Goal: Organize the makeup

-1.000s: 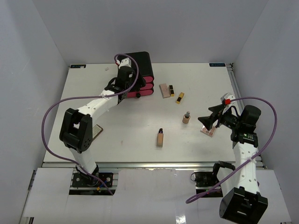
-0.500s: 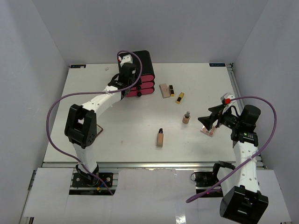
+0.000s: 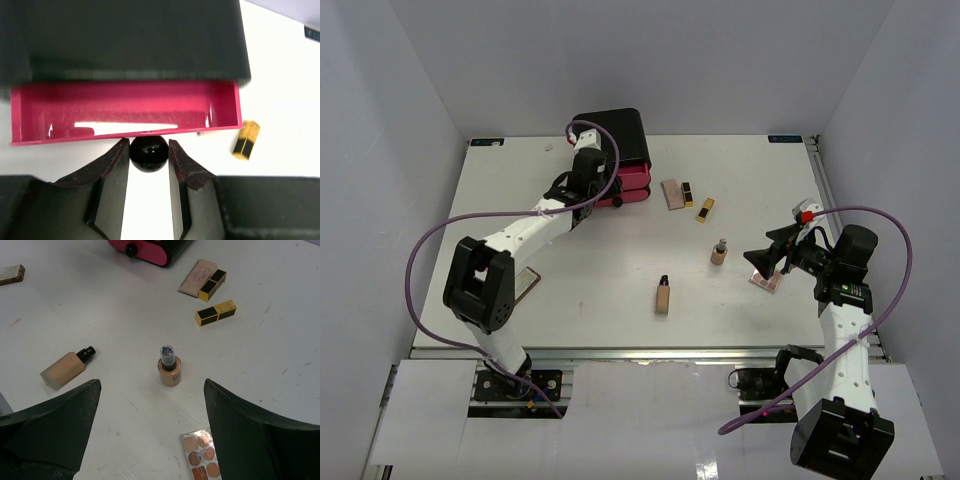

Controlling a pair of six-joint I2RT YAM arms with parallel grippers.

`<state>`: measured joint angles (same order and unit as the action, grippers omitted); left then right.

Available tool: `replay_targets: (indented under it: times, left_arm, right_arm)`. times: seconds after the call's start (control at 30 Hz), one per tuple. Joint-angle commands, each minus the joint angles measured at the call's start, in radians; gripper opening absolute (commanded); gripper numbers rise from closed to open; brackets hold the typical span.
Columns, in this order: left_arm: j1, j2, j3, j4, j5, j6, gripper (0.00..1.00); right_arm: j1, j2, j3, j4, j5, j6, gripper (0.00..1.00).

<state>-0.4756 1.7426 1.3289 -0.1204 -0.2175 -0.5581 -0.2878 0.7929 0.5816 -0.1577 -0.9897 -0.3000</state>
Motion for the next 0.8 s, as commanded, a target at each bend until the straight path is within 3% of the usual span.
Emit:
replay_targets:
  times: [0.0, 0.13, 0.37, 0.53, 0.67, 0.77]
  left_arm:
    - [-0.029, -0.164, -0.126, -0.051, 0.014, -0.003, 0.19]
    - [-0.040, -0.242, -0.242, -0.038, 0.026, -0.029, 0.19]
    - [-0.042, -0.249, -0.301, -0.002, 0.059, -0.057, 0.25]
    - [-0.041, -0.258, -0.301, 0.014, 0.056, -0.054, 0.65]
    - [-0.041, -0.286, -0.309, 0.026, 0.057, -0.045, 0.83]
    - [-0.042, -0.305, -0.316, 0.029, 0.066, -0.035, 0.90]
  right_arm:
    - [-0.004, -0.006, 0.043, 0.009, 0.001, -0.016, 0.90]
    - [-0.004, -0.003, 0.041, 0.010, -0.003, -0.017, 0.90]
    - [-0.004, 0.000, 0.036, 0.008, -0.012, -0.026, 0.90]
    - [-0.004, 0.004, 0.030, -0.020, -0.067, -0.093, 0.90]
    - [-0.004, 0.007, 0.026, -0.065, -0.101, -0.207, 0.90]
    - [-0.004, 0.018, 0.025, -0.106, -0.108, -0.301, 0.90]
